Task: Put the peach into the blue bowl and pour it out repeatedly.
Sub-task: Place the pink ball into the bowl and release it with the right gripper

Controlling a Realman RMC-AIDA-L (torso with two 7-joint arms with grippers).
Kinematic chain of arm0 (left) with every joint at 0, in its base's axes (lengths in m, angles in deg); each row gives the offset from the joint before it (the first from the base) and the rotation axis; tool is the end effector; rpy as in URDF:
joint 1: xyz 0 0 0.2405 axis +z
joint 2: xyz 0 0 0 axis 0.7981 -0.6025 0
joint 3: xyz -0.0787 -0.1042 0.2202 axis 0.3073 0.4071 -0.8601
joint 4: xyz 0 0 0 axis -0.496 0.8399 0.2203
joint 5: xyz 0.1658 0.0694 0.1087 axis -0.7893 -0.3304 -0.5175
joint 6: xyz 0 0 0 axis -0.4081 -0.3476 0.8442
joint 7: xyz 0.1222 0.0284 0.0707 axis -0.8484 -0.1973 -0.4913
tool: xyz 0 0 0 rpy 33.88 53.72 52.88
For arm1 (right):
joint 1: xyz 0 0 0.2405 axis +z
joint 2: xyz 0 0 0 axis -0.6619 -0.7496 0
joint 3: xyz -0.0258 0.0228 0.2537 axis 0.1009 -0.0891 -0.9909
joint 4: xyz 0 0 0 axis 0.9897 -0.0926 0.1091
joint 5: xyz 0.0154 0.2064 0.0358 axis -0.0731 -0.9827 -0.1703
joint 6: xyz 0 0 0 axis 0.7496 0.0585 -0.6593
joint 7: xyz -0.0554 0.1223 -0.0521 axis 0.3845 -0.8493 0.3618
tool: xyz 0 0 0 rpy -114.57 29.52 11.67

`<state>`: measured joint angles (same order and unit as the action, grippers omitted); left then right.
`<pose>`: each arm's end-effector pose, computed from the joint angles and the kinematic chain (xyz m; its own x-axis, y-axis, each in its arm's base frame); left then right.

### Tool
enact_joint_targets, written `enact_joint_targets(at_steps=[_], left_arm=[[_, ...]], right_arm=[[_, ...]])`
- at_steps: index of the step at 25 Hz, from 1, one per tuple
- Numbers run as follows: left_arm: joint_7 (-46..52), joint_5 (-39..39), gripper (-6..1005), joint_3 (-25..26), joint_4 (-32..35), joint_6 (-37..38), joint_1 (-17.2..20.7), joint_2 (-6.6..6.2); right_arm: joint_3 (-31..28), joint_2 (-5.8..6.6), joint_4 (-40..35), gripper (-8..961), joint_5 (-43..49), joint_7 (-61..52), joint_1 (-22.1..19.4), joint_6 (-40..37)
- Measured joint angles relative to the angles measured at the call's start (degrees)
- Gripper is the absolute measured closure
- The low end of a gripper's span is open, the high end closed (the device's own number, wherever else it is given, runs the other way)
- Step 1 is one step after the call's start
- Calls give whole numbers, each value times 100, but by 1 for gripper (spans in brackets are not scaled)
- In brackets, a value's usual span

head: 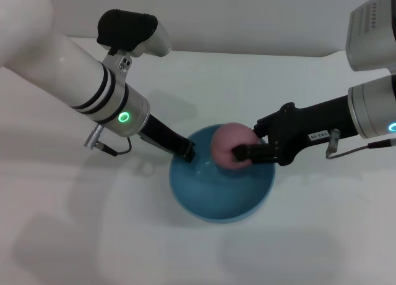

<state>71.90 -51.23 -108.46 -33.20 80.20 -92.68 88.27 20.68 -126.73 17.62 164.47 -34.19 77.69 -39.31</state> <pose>-0.2005 0.3687 -0.0629 0.5604 0.8269 -0.0478 0.7764 -0.5445 -0.3175 0.1603 0.3548 -0.0395 0.9299 -0.3433 -0.1318 -0.3517 -0.9350 -0.0458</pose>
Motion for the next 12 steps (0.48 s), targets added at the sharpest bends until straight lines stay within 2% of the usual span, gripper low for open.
enact_joint_targets(at_steps=[3, 5, 10, 12], left_arm=[[0, 0, 1001, 7, 2, 0, 0, -4], [-3, 0, 1001, 8, 2, -2, 0, -8], [-40, -2, 1000, 15, 2, -86, 0, -20], [-43, -2, 1000, 19, 2, -107, 0, -20]], right_arm=[[5, -1, 0, 772, 2, -13, 6, 4], [6, -1, 0, 525, 4, -17, 8, 6], [-56, -1, -40, 416, 7, -29, -38, 27], [-73, -1, -43, 418, 8, -36, -49, 30]])
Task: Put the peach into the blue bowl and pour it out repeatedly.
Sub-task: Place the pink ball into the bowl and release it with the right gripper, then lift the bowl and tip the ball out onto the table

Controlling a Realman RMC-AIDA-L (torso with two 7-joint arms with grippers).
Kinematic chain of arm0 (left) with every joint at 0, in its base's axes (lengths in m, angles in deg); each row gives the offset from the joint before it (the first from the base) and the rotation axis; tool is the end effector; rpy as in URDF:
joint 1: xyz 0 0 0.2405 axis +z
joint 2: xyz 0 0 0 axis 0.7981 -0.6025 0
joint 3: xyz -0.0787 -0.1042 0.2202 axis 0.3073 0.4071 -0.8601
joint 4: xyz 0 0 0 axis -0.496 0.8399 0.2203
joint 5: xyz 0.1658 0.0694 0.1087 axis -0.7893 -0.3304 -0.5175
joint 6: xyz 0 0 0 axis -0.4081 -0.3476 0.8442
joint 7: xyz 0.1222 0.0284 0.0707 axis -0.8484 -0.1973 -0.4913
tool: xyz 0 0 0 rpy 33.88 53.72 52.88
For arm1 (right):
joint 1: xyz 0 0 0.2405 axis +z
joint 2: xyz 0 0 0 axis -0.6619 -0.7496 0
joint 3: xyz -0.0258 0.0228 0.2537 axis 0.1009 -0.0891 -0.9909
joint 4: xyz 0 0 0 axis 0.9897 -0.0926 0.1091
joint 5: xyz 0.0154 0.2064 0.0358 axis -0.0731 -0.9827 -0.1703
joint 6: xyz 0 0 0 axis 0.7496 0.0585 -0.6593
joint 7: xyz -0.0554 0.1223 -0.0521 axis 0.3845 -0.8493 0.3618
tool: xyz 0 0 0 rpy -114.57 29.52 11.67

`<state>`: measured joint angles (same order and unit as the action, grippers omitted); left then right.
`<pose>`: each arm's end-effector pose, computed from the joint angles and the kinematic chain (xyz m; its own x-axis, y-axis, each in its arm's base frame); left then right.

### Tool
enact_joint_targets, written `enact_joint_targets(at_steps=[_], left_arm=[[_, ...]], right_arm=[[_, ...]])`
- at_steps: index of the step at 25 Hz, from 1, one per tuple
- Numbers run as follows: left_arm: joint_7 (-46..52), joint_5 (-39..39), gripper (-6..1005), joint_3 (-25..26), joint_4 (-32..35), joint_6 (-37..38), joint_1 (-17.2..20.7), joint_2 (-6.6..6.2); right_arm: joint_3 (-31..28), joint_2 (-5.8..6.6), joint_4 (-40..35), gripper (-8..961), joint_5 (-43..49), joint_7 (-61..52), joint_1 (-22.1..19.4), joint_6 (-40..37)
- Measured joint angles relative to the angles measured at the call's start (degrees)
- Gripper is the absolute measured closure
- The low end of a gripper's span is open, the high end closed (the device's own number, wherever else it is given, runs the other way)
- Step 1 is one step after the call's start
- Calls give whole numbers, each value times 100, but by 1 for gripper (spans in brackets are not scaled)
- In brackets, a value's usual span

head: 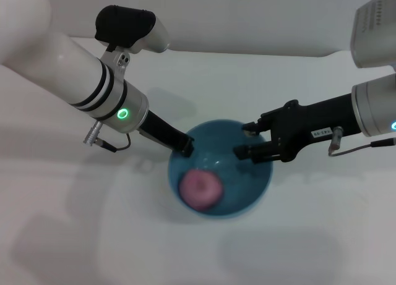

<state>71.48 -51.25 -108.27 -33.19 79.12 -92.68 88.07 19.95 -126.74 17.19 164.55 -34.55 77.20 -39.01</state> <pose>-0.2009 0.3724 -0.0607 0.5697 0.8212 -0.0311 0.7702 -0.5467 -0.3285 0.1624 0.3561 -0.0365 0.9238 -0.3549 -0.1438 -0.3661 -0.9287 -0.0598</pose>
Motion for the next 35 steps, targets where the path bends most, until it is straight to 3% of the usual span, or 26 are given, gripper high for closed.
enact_joint_targets(at_steps=[6, 13, 14, 20, 21, 29, 30, 32, 33, 34, 35], left_arm=[[-18, 17, 1000, 7, -9, -431, 39, -4], [-498, 693, 1001, -53, -76, -1707, 358, -31], [-758, 1018, 1001, -60, -64, -2178, 516, -38], [-1257, 1475, 1001, -339, 5, -3258, 837, -38], [-1491, 1555, 1001, -842, 50, -4157, 1032, -39], [-2306, 1490, 1000, -3081, 356, -7406, 1744, -39], [-2622, 1489, 1000, -3520, 312, -8175, 1847, -23], [-2986, 1495, 1000, -4029, 164, -9113, 1927, -5], [-2986, 1495, 1000, -4029, 164, -9113, 1927, -5], [-3368, 1521, 1000, -4686, -117, -10269, 1961, 16], [-3421, 1525, 1000, -4783, -163, -10437, 1962, 17]], right_arm=[[-543, 2, 41, 422, -1, -236, -112, 78], [-1985, 19, 130, 420, -9, -520, -546, 69], [-2303, 16, 178, 420, 4, -537, -707, 46], [-2966, 28, 430, 419, 41, -551, -1007, -91], [-3074, 31, 476, 419, 48, -551, -1054, -105], [-3512, 41, 662, 418, 63, -552, -1270, -227], [-3515, 40, 667, 418, 63, -550, -1281, -229], [-3519, 41, 690, 417, 64, -537, -1294, -230], [-3520, 42, 707, 417, 64, -530, -1295, -230], [-3520, 42, 720, 417, 64, -525, -1295, -229], [-3521, 43, 729, 417, 64, -522, -1295, -224]])
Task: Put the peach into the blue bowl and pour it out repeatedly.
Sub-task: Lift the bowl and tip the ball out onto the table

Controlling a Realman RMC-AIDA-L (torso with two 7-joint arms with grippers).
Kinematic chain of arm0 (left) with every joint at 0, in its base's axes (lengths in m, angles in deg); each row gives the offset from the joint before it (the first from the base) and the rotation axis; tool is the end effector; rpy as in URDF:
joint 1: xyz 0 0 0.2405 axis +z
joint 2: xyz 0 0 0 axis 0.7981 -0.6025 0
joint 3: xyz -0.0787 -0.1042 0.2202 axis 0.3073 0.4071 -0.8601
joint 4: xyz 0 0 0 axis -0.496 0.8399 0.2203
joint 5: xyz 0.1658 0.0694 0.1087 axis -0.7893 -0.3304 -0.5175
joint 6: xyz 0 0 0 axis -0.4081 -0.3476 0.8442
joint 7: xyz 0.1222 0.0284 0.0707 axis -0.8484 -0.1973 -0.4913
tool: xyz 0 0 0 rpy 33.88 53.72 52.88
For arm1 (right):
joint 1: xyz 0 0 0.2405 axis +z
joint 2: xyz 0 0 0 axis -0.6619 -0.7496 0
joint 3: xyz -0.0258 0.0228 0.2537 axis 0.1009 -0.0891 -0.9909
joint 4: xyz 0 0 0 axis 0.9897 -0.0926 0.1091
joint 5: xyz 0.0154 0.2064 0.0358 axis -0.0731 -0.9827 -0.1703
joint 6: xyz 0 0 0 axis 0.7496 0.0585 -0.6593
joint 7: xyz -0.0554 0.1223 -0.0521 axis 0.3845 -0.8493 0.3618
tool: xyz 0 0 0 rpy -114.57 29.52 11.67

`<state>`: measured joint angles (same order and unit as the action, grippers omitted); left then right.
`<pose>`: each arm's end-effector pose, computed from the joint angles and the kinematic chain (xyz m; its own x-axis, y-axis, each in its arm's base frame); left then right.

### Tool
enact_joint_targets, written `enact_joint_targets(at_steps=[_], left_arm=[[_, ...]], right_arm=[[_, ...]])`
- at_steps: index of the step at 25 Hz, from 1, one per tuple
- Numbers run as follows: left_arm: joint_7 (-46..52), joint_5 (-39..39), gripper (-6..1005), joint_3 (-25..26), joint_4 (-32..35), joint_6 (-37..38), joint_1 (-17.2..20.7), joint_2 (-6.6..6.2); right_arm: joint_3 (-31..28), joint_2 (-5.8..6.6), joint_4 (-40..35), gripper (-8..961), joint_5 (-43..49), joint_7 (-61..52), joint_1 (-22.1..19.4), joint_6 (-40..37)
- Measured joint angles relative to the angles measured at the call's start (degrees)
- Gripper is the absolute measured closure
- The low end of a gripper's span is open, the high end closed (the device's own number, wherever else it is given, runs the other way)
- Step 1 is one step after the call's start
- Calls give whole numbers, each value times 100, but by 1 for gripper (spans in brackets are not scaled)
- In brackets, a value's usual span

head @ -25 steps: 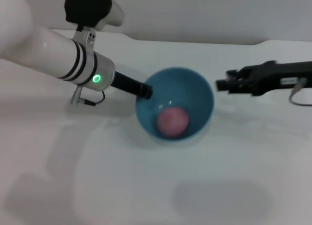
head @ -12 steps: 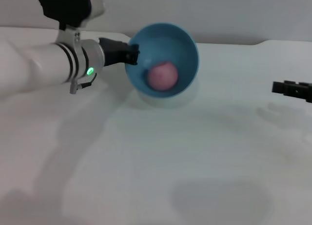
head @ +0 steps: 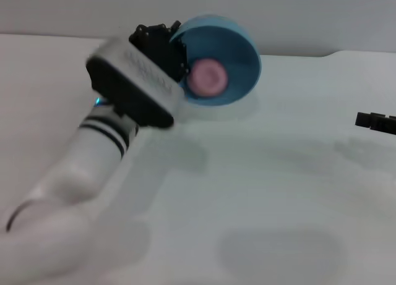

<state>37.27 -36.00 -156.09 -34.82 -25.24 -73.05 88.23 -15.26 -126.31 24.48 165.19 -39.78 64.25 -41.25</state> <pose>-0.2052 0.3517 -0.0825 0.9808 -0.1086 0.1618 0.1204 -0.3149 -0.9415 0.3033 0.3282 0.0486 0.4105 -0.7149 -0.5660 -0.8923 -0.4429 -0.0878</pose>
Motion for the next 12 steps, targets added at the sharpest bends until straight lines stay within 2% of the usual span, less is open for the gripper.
enact_joint_targets(at_steps=[3, 6, 8, 12], left_arm=[[-334, 23, 999, -741, -348, -1349, 9, 11], [-781, 48, 999, -1213, -603, -2176, 4, 18], [-1075, 134, 999, -1335, -653, -2332, -12, 18], [-1211, 385, 1000, -1358, -656, -2190, -70, 19]], right_arm=[[-1, 1, 3, 416, 0, 3, 0, 27], [-4, 1, 4, 416, 0, 4, 7, 39], [-4, 1, 4, 415, 0, 5, 10, 41], [7, 1, 7, 415, 0, 14, 12, 40]])
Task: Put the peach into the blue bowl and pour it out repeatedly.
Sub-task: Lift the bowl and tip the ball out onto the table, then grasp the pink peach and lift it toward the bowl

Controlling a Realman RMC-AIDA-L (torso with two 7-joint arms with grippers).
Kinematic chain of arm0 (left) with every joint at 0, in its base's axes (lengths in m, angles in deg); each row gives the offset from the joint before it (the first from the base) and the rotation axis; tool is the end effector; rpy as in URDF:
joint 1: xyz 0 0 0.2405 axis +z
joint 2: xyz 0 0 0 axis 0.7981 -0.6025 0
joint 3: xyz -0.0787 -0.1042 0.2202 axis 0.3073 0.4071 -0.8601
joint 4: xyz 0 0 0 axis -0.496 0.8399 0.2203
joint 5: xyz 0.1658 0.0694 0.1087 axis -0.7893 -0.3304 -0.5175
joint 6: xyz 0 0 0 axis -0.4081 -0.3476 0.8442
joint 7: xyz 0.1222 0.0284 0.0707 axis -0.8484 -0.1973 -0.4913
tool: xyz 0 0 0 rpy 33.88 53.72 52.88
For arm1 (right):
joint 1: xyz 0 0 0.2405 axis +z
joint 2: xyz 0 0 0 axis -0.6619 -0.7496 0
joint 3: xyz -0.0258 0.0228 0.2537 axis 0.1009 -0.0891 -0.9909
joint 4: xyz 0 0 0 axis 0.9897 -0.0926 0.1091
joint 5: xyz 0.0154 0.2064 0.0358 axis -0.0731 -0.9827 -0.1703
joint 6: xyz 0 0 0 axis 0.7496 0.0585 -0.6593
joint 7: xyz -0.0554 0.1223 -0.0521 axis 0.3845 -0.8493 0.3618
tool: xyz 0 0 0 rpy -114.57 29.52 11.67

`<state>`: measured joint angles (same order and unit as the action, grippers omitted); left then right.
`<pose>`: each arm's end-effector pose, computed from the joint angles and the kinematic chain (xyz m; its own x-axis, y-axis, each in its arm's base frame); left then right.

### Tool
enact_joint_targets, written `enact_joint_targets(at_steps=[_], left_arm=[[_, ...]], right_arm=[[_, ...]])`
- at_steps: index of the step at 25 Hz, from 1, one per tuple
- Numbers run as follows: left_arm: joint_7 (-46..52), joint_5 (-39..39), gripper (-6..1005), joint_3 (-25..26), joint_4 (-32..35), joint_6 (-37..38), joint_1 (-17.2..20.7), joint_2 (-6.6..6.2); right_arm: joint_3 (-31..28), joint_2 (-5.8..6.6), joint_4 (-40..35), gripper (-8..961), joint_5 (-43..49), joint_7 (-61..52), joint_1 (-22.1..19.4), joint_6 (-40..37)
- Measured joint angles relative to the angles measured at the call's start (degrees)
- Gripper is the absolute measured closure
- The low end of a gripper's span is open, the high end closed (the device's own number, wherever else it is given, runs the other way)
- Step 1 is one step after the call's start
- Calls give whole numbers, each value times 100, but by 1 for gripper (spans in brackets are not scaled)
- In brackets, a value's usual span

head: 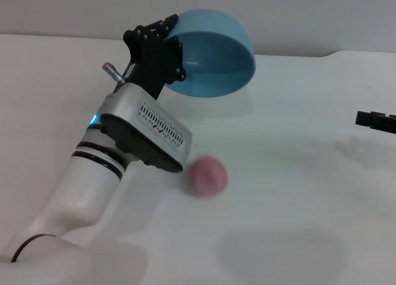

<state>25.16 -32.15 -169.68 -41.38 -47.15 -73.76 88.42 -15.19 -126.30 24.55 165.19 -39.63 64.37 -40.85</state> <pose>-0.2053 0.3225 -0.0838 0.9510 -0.2967 -0.0872 -0.1292 -0.1251 -0.9837 0.3032 0.3294 0.0486 0.4136 -0.7122 -0.5672 -0.8915 -0.4433 -0.0935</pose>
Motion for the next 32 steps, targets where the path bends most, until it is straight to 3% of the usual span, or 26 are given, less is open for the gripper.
enact_joint_targets(at_steps=[5, 8, 9, 10, 12, 16, 17, 18, 19, 20, 24, 28, 32], left_arm=[[339, 489, 1000, 140, 76, 471, -140, 0], [777, 805, 1000, 740, 377, 1279, -181, -32], [888, 861, 1000, 1044, 508, 1714, -185, -52], [998, 928, 1000, 1725, 741, 2808, -187, -69], [1017, 951, 999, 1987, 811, 3225, -187, -74], [1165, 1281, 999, 4035, 918, 6387, -464, -87], [1247, 1319, 999, 4394, 853, 6866, -559, -97], [1530, 1265, 999, 5368, 577, 8146, -836, -134], [1620, 1206, 999, 5683, 474, 8521, -917, -146], [1620, 1206, 1000, 5683, 474, 8521, -917, -146], [2355, 228, 1000, 6912, 295, 9921, -1180, -214], [3344, -1032, 1000, 7546, 528, 10812, -1256, -293], [3750, -1658, 1000, 8070, 789, 11500, -1230, -308]], right_arm=[[43, 0, 29, 414, -1, 13, 7, -15], [69, 0, 48, 413, -2, 14, 29, -45], [87, 0, 53, 413, -3, 14, 34, -46], [124, 0, 57, 413, -3, 15, 42, -50], [231, 0, 61, 413, -3, 15, 60, -49], [506, 0, 99, 412, -4, 31, 115, -7], [576, 0, 122, 412, -4, 64, 138, 1], [753, 0, 155, 412, -4, 193, 189, 6], [861, -1, 163, 411, -4, 248, 215, 2], [861, -1, 163, 411, -4, 248, 215, 2], [1598, 3, 166, 411, 0, 610, 345, -1], [2360, -19, 170, 410, 2, 995, 572, 64], [3223, -29, 443, 409, -22, 1003, 1002, 371]])
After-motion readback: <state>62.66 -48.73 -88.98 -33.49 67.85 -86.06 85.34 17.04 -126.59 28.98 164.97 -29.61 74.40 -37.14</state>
